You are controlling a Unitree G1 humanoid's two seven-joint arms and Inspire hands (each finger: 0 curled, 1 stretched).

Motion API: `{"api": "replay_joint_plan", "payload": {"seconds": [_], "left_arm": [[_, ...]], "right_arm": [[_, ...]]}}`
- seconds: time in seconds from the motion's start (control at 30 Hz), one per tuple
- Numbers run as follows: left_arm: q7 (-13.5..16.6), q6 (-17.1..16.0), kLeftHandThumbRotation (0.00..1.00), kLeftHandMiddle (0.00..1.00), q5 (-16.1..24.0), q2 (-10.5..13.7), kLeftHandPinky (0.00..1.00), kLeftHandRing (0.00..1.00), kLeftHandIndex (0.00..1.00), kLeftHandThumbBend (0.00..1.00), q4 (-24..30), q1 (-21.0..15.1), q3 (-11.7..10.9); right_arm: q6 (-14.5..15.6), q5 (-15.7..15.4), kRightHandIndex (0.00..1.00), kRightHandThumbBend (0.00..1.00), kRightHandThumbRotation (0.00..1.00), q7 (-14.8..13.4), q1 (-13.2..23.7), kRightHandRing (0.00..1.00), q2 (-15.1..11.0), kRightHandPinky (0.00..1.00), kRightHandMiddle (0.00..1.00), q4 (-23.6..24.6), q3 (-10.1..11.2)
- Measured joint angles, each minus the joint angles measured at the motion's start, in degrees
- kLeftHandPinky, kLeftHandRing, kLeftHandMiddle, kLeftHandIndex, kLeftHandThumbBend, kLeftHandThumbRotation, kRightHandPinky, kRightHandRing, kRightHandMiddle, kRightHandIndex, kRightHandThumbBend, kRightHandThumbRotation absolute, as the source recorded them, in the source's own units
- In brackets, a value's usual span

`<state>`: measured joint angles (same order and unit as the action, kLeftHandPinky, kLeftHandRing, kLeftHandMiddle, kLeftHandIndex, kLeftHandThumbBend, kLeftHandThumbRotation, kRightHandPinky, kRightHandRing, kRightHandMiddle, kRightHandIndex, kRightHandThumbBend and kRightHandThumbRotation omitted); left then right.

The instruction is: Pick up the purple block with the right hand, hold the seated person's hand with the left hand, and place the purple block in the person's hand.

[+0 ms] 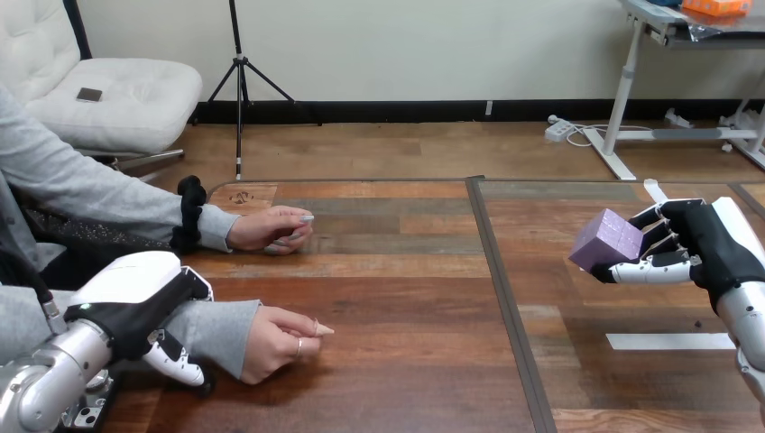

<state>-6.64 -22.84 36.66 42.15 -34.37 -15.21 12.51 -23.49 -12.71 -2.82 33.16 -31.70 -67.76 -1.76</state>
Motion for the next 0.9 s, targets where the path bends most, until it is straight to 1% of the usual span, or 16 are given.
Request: {"api": "replay_joint_plan", "payload": {"seconds": [0.37, 0.63, 0.9], "left_arm": [[0.89, -0.01, 0.00, 0.40, -0.07, -0.29, 0.28, 0.35, 0.38, 0.77, 0.00, 0.19, 0.07], [2.79, -0.54, 0.00, 0.38, -0.12, -0.41, 0.26, 0.34, 0.36, 0.76, 0.08, 0.90, 0.07], [5.86, -1.66, 0.00, 0.35, -0.44, -0.51, 0.24, 0.31, 0.34, 0.71, 0.08, 1.91, 0.05]], "right_arm": [[-0.22, 0.32, 0.45, 0.86, 0.00, 0.06, 0.00, 0.39, 0.00, 0.35, 0.43, 0.00, 0.00], [-0.29, 0.90, 0.45, 0.86, 0.00, 0.46, 0.00, 0.40, 0.00, 0.36, 0.43, 0.00, 0.17], [-0.31, 0.99, 0.45, 0.86, 0.00, 0.47, 0.00, 0.40, 0.00, 0.35, 0.43, 0.00, 0.19]]}}
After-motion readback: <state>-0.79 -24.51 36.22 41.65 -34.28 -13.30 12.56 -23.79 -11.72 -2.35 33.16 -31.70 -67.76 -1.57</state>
